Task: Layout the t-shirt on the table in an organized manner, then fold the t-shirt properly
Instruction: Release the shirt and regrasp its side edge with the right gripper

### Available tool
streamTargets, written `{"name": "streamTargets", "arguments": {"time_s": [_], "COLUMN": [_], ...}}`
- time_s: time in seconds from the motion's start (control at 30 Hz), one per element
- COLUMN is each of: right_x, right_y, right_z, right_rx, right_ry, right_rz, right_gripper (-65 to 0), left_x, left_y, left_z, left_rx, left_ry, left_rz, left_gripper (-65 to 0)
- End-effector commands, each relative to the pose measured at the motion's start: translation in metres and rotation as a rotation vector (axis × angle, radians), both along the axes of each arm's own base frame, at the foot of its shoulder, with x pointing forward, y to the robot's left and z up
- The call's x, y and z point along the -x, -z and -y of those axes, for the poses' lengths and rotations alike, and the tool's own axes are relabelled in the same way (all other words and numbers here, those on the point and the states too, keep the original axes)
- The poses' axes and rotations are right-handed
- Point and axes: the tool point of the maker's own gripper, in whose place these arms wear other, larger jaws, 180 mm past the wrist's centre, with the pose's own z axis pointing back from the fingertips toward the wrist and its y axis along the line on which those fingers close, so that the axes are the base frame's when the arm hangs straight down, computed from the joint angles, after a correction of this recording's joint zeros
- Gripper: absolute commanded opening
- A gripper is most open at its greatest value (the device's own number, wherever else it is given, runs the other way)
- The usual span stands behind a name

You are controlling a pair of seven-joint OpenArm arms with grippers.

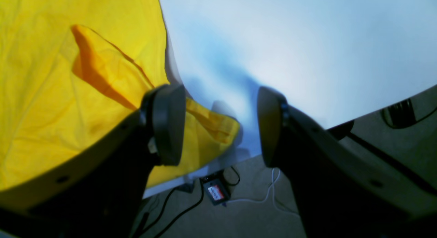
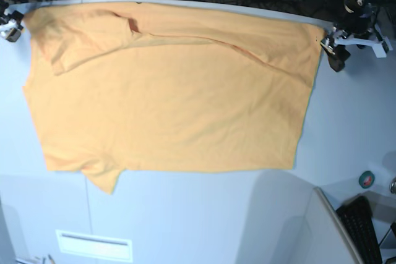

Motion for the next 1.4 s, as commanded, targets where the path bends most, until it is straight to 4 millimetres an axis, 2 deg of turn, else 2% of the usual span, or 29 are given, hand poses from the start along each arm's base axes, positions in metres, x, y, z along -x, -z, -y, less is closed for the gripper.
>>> {"name": "streamTargets", "arguments": {"time_s": [0.0,0.07,0.1,0.2,0.23,0.3,0.37,0.5,0.53,0.63,0.8,0.93,1.07,1.2,1.3,1.37], "right_x": [-0.016,-0.037,-0.058,-0.119,-0.14,-0.172,-0.198,-0.232,-0.237,-0.24,-0.228,-0.218,-0.212,-0.204,-0.206,-0.206], "right_y": [-0.02,-0.029,-0.027,-0.02,-0.018,-0.014,-0.013,0.0,0.003,0.017,0.031,0.047,0.05,0.046,0.044,0.044], "right_z": [0.02,0.038,0.039,0.041,0.038,0.037,0.042,0.042,0.042,0.039,0.031,0.013,0.002,0.002,-0.003,-0.003], "right_rx": [0.064,0.085,0.069,0.019,-0.007,-0.042,-0.053,-0.049,-0.049,-0.07,-0.09,-0.119,-0.102,-0.068,-0.064,-0.063], "right_ry": [0.001,0.021,-0.001,-0.111,-0.14,-0.163,-0.137,-0.123,-0.12,-0.106,-0.108,-0.121,-0.152,-0.188,-0.198,-0.198], "right_rz": [0.056,0.105,0.131,0.165,0.182,0.211,0.234,0.226,0.217,0.165,0.13,0.104,0.113,0.101,0.112,0.113], "right_gripper": [-33.0,-32.4,-32.4,-32.7,-32.9,-32.9,-32.4,-32.0,-31.2,-27.6,-27.8,-28.1,-28.4,-36.9,-46.2,-55.4], "left_x": [-0.01,-0.023,-0.035,-0.06,-0.066,-0.079,-0.086,-0.092,-0.092,-0.092,-0.088,-0.089,-0.09,-0.091,-0.091,-0.091], "left_y": [-0.021,-0.039,-0.045,-0.036,-0.029,-0.021,-0.013,-0.007,-0.007,-0.007,-0.007,-0.008,-0.009,-0.01,-0.01,-0.01], "left_z": [-0.007,-0.006,-0.001,0.028,0.041,0.061,0.068,0.068,0.068,0.064,0.058,0.057,0.057,0.057,0.057,0.057], "left_rx": [-0.046,-0.076,-0.089,-0.076,-0.067,-0.051,-0.037,-0.023,-0.023,-0.026,-0.042,-0.044,-0.045,-0.045,-0.045,-0.045], "left_ry": [0.017,0.048,0.083,0.232,0.289,0.372,0.395,0.389,0.389,0.38,0.386,0.385,0.385,0.385,0.385,0.385], "left_rz": [0.055,0.094,0.108,0.085,0.065,0.05,0.036,0.032,0.032,0.033,0.018,0.019,0.022,0.025,0.025,0.025], "left_gripper": [-0.3,-0.3,-0.5,-1.3,-3.8,-13.7,-28.5,-65.0,-65.0,-65.0,-65.0,-65.0,-65.0,-65.0,-65.0,-65.0]}}
